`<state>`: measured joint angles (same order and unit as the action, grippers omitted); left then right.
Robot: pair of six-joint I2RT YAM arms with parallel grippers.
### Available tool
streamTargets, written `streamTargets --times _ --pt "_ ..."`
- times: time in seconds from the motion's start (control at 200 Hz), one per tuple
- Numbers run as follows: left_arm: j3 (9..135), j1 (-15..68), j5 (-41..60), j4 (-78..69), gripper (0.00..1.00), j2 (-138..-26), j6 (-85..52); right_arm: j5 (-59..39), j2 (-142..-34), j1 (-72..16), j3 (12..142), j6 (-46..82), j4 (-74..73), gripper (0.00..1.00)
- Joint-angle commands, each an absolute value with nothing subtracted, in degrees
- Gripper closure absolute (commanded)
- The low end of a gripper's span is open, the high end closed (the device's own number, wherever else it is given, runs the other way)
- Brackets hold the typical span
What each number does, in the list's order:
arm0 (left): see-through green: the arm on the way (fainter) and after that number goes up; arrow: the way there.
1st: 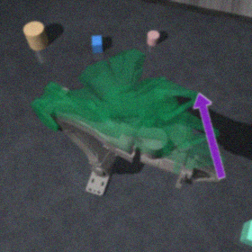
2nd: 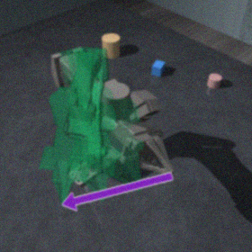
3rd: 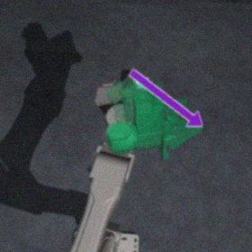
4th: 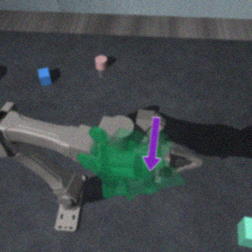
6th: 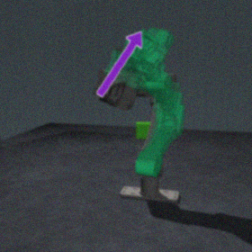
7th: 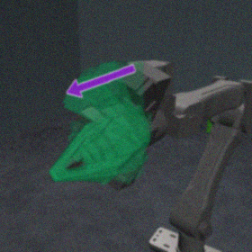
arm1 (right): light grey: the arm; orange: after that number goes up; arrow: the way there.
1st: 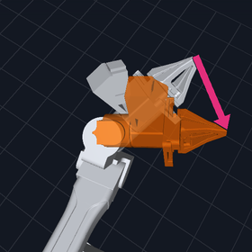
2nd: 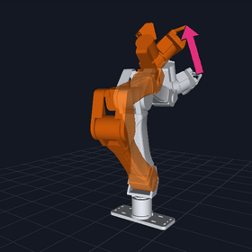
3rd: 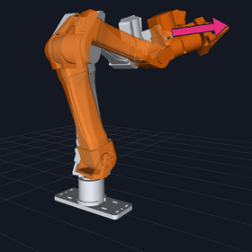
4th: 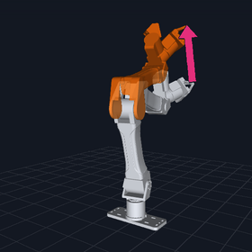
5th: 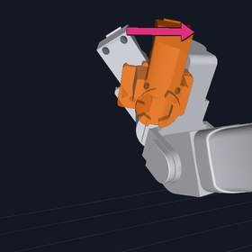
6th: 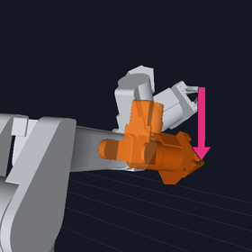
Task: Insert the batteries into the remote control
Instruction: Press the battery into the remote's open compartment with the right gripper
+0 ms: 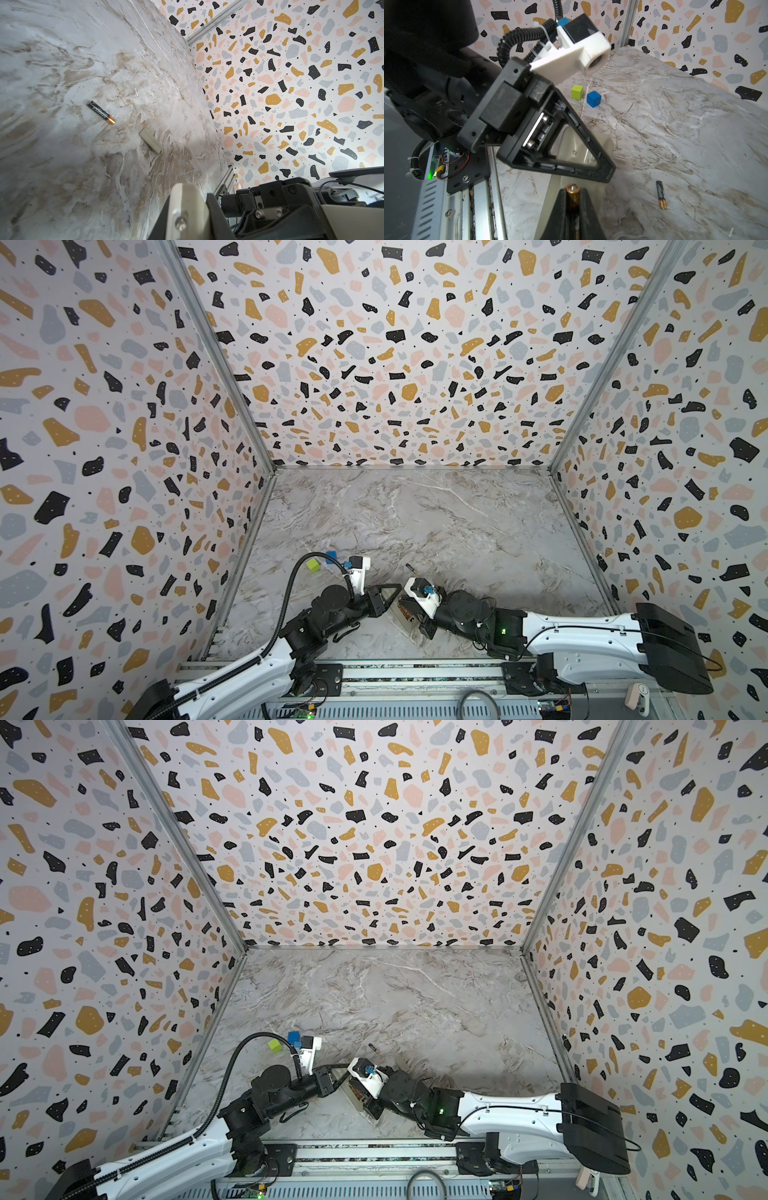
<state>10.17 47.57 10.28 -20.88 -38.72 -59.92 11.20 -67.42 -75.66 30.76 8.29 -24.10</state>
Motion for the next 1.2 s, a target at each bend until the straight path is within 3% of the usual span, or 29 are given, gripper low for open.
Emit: streamTargets --times 0.0,1.191 --pt "11.86 47.21 11.24 -24.43 1.00 -37.72 -60.47 11.95 -67.16 -75.76 30.43 8.48 -25.66 1.00" --pt "12.22 47.28 10.85 -25.31 1.00 -36.46 -61.00 16.82 -69.20 -75.41 28.30 9.37 -25.47 1.00"
